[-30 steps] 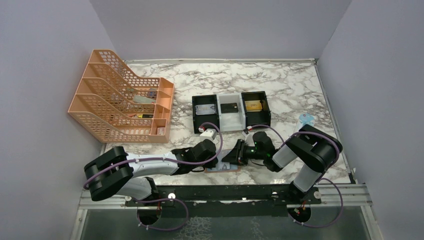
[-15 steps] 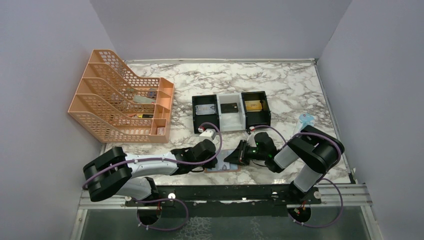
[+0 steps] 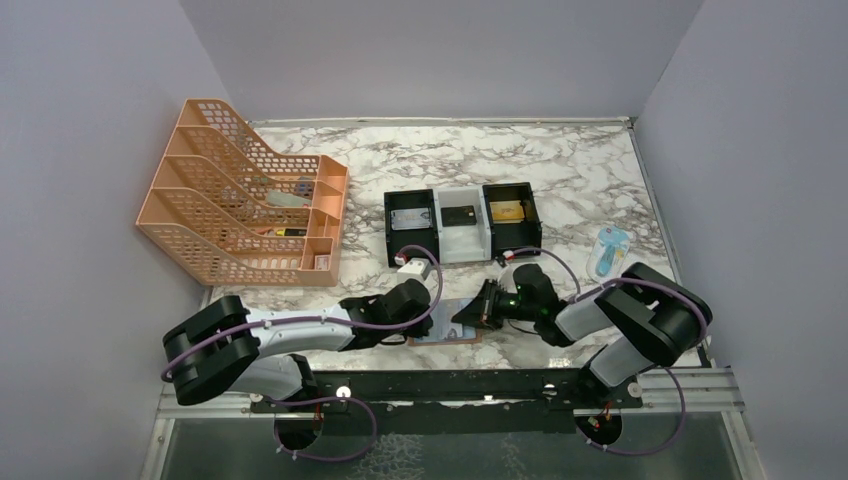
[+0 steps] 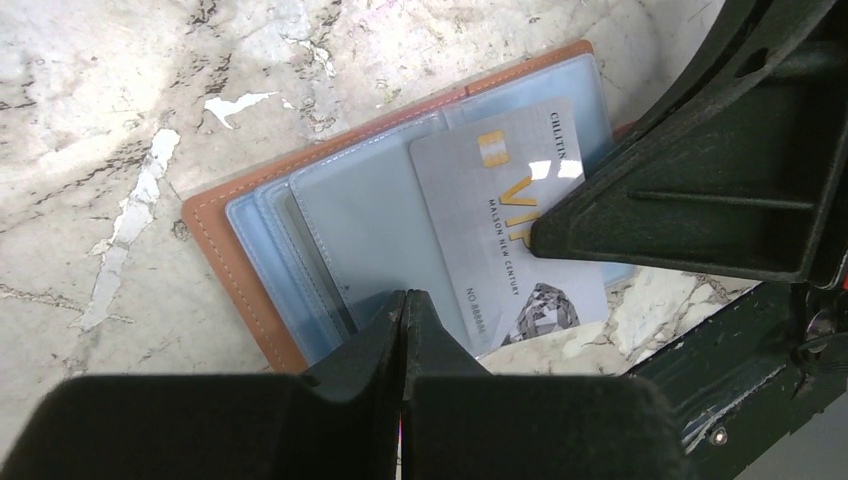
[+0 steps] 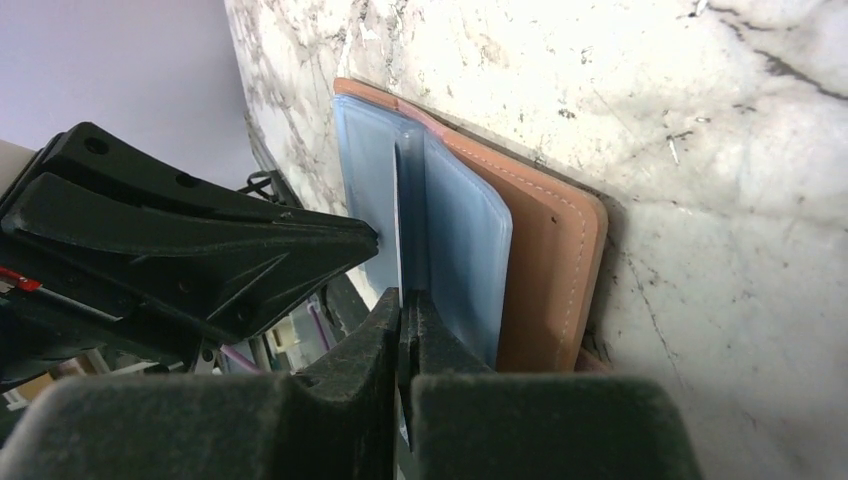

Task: Take the credit cards out of the card holder

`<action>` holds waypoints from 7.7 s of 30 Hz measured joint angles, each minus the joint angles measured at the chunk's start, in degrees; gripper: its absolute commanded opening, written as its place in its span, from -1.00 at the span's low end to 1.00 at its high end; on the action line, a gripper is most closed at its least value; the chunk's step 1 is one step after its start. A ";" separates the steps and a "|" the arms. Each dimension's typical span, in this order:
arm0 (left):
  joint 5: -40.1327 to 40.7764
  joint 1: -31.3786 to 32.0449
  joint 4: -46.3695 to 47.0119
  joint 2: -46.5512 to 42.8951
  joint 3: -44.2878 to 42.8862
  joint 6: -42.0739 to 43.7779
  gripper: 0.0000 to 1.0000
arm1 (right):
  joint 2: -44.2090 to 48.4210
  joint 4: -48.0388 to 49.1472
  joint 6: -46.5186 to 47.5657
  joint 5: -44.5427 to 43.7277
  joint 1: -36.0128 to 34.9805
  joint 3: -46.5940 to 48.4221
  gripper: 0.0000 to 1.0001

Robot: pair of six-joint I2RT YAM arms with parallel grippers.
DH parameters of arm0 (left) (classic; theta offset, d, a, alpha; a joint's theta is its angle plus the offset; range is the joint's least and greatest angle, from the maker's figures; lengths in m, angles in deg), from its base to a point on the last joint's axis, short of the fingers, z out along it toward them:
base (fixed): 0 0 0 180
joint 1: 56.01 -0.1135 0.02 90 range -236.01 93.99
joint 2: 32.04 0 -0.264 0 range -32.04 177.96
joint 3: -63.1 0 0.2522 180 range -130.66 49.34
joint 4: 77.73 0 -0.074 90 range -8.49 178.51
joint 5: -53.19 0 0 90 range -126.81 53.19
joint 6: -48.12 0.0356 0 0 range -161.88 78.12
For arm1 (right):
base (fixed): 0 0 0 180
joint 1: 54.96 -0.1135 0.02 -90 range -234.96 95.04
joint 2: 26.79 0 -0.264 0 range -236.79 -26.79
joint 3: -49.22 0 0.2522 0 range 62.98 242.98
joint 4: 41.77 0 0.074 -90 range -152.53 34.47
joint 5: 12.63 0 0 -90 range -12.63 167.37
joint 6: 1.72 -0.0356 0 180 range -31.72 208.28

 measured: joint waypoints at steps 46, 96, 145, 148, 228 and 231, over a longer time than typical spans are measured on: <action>7.37 -22.05 -35.41 -22.86 -16.11 13.88 0.99 | 33.35 -23.50 37.64 -9.57 0.00 8.94 -0.98; 21.44 -22.91 -39.78 -32.65 -15.04 18.34 0.99 | -16.09 -32.61 106.95 -31.78 -8.70 52.63 -0.98; 21.42 -23.67 -40.19 -33.16 -15.04 18.58 0.99 | -30.42 -32.15 118.88 -35.12 -8.63 61.61 -0.16; 21.42 -23.69 -40.19 -33.16 -15.04 18.58 0.99 | -30.27 -32.39 118.73 -34.71 -8.63 61.61 -0.15; 21.35 -24.09 -40.61 -31.19 -15.04 18.53 0.98 | -5.51 -66.14 23.04 -54.29 -31.36 43.43 0.24; 21.35 -24.09 -40.63 -31.39 -15.04 18.53 0.99 | -6.80 -66.60 22.47 -54.60 -31.39 43.65 0.24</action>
